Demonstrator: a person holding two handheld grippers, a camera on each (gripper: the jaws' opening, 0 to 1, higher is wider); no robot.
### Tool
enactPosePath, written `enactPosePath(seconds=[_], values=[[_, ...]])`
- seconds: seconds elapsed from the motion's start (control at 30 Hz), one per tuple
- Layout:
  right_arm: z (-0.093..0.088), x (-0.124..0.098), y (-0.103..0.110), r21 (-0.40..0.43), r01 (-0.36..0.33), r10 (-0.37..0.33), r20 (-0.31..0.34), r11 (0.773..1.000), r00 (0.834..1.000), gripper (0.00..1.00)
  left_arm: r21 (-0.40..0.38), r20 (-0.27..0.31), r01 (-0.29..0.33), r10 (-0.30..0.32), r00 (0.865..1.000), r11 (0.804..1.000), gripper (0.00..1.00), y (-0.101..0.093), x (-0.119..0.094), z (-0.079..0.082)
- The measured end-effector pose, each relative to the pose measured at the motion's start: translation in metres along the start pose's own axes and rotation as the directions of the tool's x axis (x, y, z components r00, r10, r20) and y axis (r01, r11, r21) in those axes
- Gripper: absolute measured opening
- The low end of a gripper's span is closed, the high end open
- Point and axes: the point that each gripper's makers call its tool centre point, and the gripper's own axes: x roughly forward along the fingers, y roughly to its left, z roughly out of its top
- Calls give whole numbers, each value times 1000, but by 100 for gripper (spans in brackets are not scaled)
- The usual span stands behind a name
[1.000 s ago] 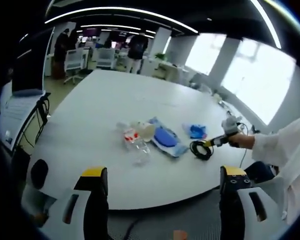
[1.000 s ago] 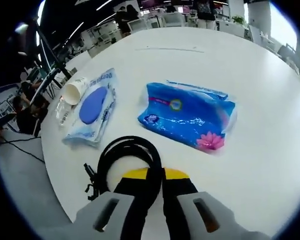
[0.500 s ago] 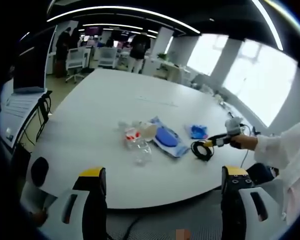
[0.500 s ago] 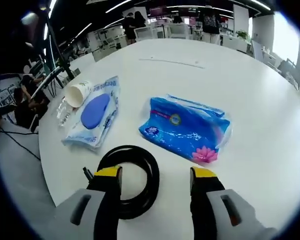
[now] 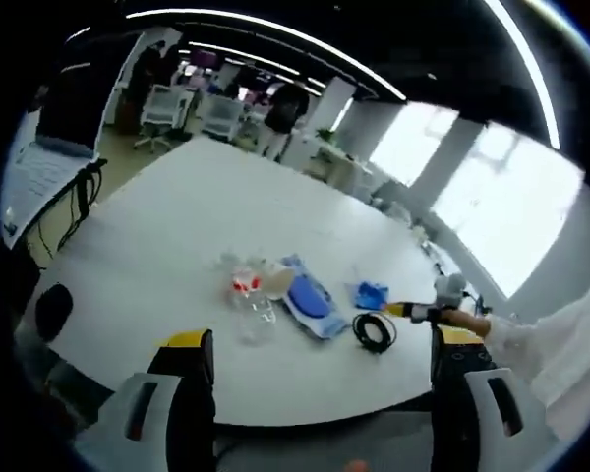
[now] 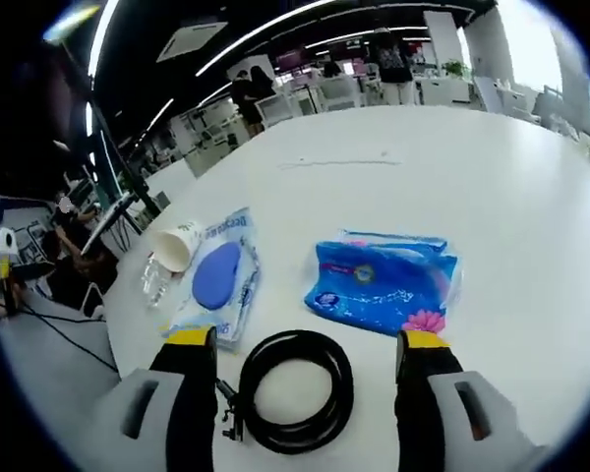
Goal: Arrange the tabletop items into an orderly group along one side of the table until the central work area is clear of visible clutter.
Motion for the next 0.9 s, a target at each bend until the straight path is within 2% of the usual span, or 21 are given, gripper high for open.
enactPosePath(seconds=[0.03, 0.1, 0.2, 0.33, 0.43, 0.63, 0.9], values=[[3, 0, 1, 8, -10, 10, 22, 1000, 1000, 71, -23, 47, 19, -18, 999, 1000, 85, -5, 0, 10], [10, -4, 6, 3, -8, 8, 38, 1000, 999, 71, -27, 74, 34, -32, 997, 999, 85, -10, 1, 19], [16, -8, 6, 13, -2, 1, 53, 1000, 999, 70, -18, 84, 36, -34, 996, 999, 85, -14, 4, 25], [25, -18, 18, 43, -12, 8, 106, 999, 994, 67, -9, 90, 47, -46, 995, 999, 84, -19, 7, 29], [40, -32, 35, 34, -32, 26, 167, 999, 986, 61, -8, 93, 60, -59, 994, 998, 83, -22, 10, 30], [55, -44, 38, 64, -53, 37, 230, 997, 972, 60, 13, 69, 53, -54, 996, 999, 80, -21, 22, 25], [58, -64, 50, 101, -52, 23, 274, 993, 961, 60, 97, -3, 22, -22, 1000, 995, 80, -11, 35, 20]])
